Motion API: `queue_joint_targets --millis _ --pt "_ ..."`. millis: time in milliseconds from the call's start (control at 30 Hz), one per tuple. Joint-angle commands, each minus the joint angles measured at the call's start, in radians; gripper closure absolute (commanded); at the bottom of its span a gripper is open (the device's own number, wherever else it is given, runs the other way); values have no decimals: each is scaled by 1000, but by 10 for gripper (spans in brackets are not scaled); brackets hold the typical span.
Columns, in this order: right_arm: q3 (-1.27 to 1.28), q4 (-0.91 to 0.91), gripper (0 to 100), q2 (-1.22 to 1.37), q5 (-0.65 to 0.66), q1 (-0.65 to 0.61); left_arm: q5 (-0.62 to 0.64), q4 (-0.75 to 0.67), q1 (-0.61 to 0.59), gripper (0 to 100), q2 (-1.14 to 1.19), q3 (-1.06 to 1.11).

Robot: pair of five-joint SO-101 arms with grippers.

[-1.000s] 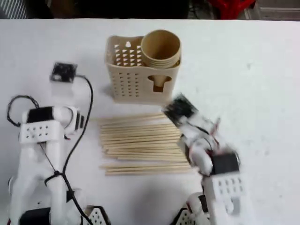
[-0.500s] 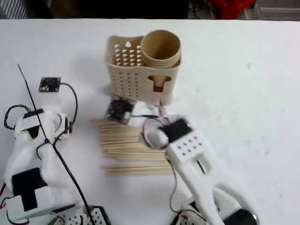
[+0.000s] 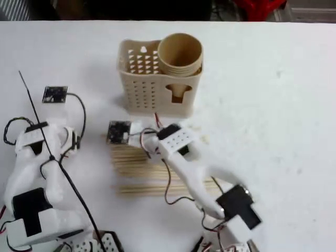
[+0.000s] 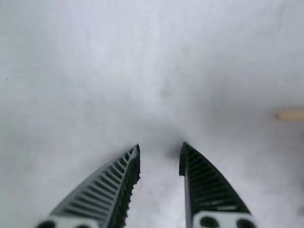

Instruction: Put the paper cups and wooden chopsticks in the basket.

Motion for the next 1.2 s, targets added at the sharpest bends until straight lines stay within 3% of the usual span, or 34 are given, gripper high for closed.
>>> queue_joint_targets --millis 0,233,633,1167 --pt "-48 -31 815 31 12 -1 -3 5 -10 849 2 -28" --pt "-48 -65 932 36 -61 -22 -11 -3 -10 849 -4 -9" --pt "-74 58 982 -76 -227 -13 -11 -3 -8 849 -4 -9" --pt "-38 134 983 -633 -548 24 -11 -3 -7 849 -4 -9"
